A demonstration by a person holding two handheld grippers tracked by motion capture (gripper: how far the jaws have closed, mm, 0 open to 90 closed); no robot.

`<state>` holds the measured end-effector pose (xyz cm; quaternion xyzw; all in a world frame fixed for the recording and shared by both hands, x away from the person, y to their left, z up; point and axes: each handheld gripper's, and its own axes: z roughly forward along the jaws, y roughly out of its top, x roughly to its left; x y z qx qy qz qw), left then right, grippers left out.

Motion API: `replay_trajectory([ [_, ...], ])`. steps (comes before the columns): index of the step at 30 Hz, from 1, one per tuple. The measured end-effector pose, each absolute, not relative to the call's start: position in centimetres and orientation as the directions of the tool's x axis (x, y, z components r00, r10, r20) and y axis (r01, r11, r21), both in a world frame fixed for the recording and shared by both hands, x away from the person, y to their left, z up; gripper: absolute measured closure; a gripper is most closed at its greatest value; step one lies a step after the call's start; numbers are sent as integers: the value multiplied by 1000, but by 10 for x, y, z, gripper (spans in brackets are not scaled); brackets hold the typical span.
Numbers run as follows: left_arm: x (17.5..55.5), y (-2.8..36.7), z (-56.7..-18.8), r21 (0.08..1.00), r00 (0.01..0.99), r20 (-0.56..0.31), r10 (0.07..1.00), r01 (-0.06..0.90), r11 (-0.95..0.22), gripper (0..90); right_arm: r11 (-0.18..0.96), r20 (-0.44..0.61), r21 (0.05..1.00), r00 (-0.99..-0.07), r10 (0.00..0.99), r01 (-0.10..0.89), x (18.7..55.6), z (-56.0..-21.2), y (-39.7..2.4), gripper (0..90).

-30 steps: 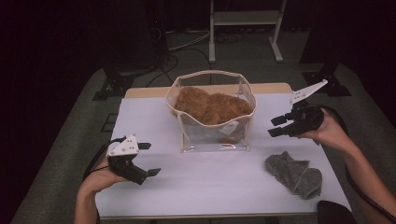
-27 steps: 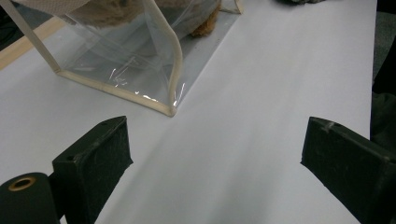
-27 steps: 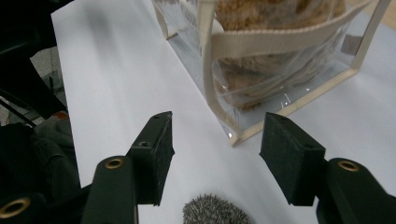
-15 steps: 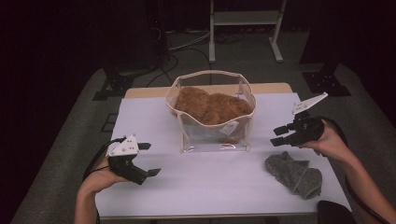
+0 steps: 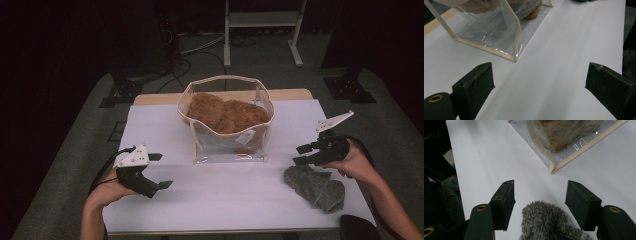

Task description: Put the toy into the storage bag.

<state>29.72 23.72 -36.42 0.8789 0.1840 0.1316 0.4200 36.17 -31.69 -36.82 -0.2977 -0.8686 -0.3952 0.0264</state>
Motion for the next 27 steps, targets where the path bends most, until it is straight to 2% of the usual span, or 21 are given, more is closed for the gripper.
replay_trajectory([
  [27, 298, 238, -364, 789, 900, 69, 431, 215, -575, 72, 435, 327, 703, -799, 505, 563, 343, -394, -327, 336],
])
